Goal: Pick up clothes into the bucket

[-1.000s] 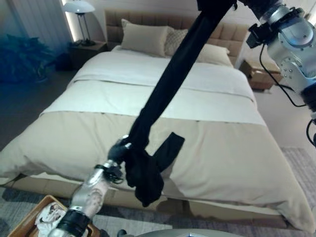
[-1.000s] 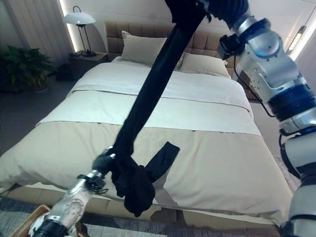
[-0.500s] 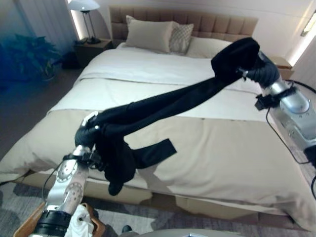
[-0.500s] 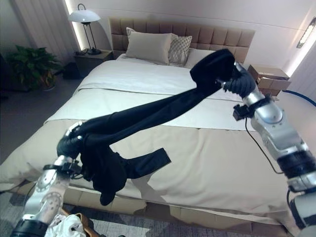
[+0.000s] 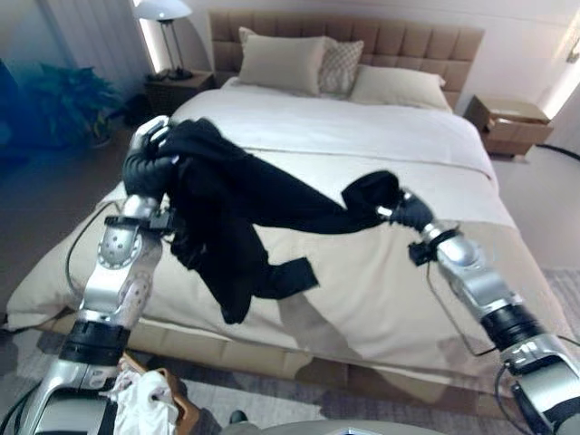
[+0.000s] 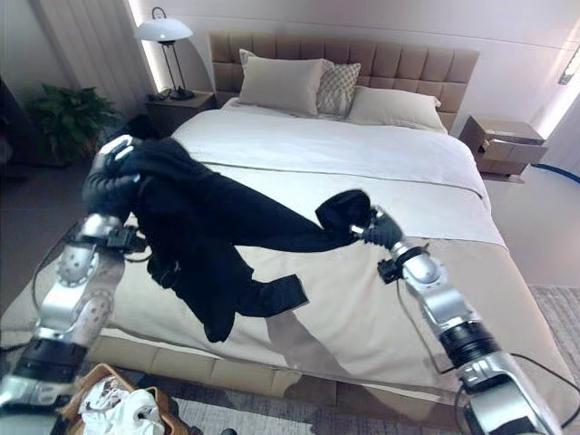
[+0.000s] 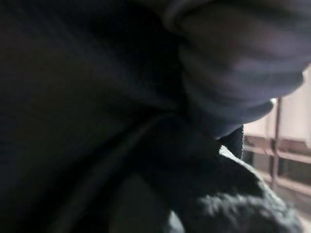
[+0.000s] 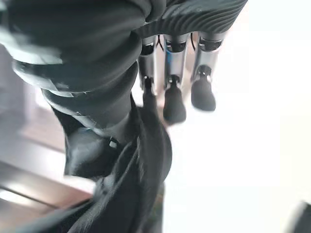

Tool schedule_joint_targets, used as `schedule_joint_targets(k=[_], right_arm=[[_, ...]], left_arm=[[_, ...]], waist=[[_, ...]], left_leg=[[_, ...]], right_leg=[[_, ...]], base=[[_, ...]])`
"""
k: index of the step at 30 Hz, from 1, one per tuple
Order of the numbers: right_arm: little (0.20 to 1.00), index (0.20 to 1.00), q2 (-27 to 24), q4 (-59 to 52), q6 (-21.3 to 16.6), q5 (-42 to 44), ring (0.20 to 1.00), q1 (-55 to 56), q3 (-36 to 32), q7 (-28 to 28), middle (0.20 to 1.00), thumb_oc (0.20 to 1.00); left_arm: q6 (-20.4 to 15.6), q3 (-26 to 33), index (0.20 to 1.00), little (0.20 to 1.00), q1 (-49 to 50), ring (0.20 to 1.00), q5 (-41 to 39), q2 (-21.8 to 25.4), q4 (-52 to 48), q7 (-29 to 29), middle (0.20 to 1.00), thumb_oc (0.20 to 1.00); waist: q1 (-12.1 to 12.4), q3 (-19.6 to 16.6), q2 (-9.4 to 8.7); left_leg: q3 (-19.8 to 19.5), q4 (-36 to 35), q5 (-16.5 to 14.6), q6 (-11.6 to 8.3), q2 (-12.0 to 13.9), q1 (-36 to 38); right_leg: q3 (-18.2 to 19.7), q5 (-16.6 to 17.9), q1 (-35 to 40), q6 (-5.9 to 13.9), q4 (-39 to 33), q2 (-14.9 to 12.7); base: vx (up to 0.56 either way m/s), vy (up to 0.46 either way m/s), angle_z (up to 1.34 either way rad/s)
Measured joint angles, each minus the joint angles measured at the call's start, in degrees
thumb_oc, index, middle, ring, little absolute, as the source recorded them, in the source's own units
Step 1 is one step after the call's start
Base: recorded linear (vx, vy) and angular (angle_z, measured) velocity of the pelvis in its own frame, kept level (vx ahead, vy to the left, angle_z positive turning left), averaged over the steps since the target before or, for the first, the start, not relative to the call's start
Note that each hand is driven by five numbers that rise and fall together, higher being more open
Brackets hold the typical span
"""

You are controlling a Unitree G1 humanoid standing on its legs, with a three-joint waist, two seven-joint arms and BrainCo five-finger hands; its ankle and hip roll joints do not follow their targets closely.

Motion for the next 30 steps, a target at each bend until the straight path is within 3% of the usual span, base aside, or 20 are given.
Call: schedule_joint_targets(k=[5,9,12,19,23,24,27,28,29,30], right_arm=[[1.0,1.0,1.6,0.6,0.2,-3.5,1.0,3.0,0.5,-0.5,1.0,1.0],[1.0,1.0,2.0,0.5,0.3,-6.3,1.0,9.6,-2.8,-1.5,1.0,1.0],[1.0,1.0,2.3,-0.4,0.1,-7.9,1.0,14.6,-5.3,-1.7,1.0,1.0],[1.0,1.0,4.5,-1.0,-1.1,-8.4,1.0,21.5,-6.6,-2.5,1.0,1.0],[1.0,1.0,4.7,-2.2,-2.6,-8.4,1.0,22.3,-6.7,-2.6,1.0,1.0],[1.0,1.0,4.8,-2.4,-3.1,-8.4,1.0,22.6,-6.7,-2.6,1.0,1.0],[1.0,1.0,4.2,-2.4,-3.6,-8.3,1.0,22.3,-6.7,-2.6,1.0,1.0],[1.0,1.0,3.9,-2.5,-3.7,-8.3,1.0,22.5,-6.6,-2.6,1.0,1.0],[1.0,1.0,4.0,-2.4,-3.6,-8.2,1.0,22.8,-6.7,-2.6,1.0,1.0],[1.0,1.0,4.8,-2.8,-3.6,-8.2,1.0,22.6,-6.7,-2.5,1.0,1.0]], left_arm=[[-0.5,0.0,0.2,0.2,-1.7,0.2,6.4,6.7,-0.9,1.2,0.2,0.2],[-1.5,2.9,0.2,0.2,0.6,0.2,14.5,12.3,-3.7,2.2,0.2,0.2],[-3.3,9.2,0.2,0.2,6.6,0.2,15.8,10.2,-6.0,2.6,0.2,0.2],[-3.3,11.8,0.2,0.2,13.5,0.2,21.6,1.0,-5.0,4.8,0.2,0.2],[-2.5,12.1,0.2,0.2,15.2,0.2,22.9,-0.5,-4.8,5.7,0.2,0.2],[-2.3,12.3,0.2,0.2,15.2,0.2,24.7,-0.7,-4.8,6.2,0.2,0.2],[-2.2,12.7,0.2,0.2,15.4,0.2,26.8,-0.5,-4.7,7.5,0.2,0.2],[-2.2,12.7,0.2,0.2,15.4,0.2,26.8,-0.5,-4.7,7.5,0.2,0.2],[-2.3,12.9,0.2,0.2,15.0,0.2,27.0,-0.3,-4.1,7.5,0.2,0.2],[-2.1,13.2,0.2,0.2,14.4,0.2,27.1,1.4,-3.6,7.7,0.2,0.2]], waist=[[-0.1,0.4,0.71],[0.4,0.5,1.18],[1.1,0.5,2.02],[2.0,0.6,2.54],[3.3,1.2,2.62],[4.3,1.6,2.55],[6.0,3.5,3.71],[5.7,3.9,4.36],[4.7,4.2,3.5],[4.2,5.2,-0.72]], left_leg=[[-0.7,0.0,0.1,-0.1,-0.2,0.2],[-1.4,0.0,0.0,-0.14,-0.2,0.5],[-1.9,0.0,0.0,-0.14,-0.4,0.7],[-7.4,0.3,1.1,-1.15,-0.5,-0.6],[-10.6,0.5,2.3,-2.47,0.5,-2.7],[-12.4,1.4,3.0,-3.57,1.0,-4.0],[-14.6,2.6,3.4,-3.38,2.3,-6.7],[-14.3,1.7,2.9,-3.65,2.7,-7.7],[-9.3,-0.3,-1.8,-1.67,3.6,-8.4],[-3.4,2.0,-2.7,-1.34,3.1,-9.4]], right_leg=[[-0.9,-0.2,0.6,-0.05,-0.1,-0.1],[-1.4,-0.7,1.5,0.02,-0.1,-0.1],[-1.9,-0.9,2.0,-0.06,0.0,-0.1],[-7.6,-2.2,4.6,-0.58,0.1,0.7],[-10.6,-3.1,4.5,-1.37,0.2,2.4],[-11.6,-3.5,4.5,-1.72,0.2,3.2],[-13.7,-5.1,3.4,-3.05,3.5,5.1],[-15.0,-5.4,2.7,-3.72,4.7,5.2],[-17.4,-6.5,1.3,-6.37,6.9,4.3],[-18.2,-7.1,-0.6,-7.8,8.1,-0.2]], base=[[-0.01,-0.016,0.07],[0.0,-0.026,0.09],[-0.02,-0.035,0.08],[-0.09,-0.064,0.41],[-0.15,-0.073,0.44],[-0.16,-0.004,0.46],[-0.24,0.05,0.44],[-0.23,0.096,0.88],[-0.2,0.108,1.07],[-0.01,0.091,0.85]])
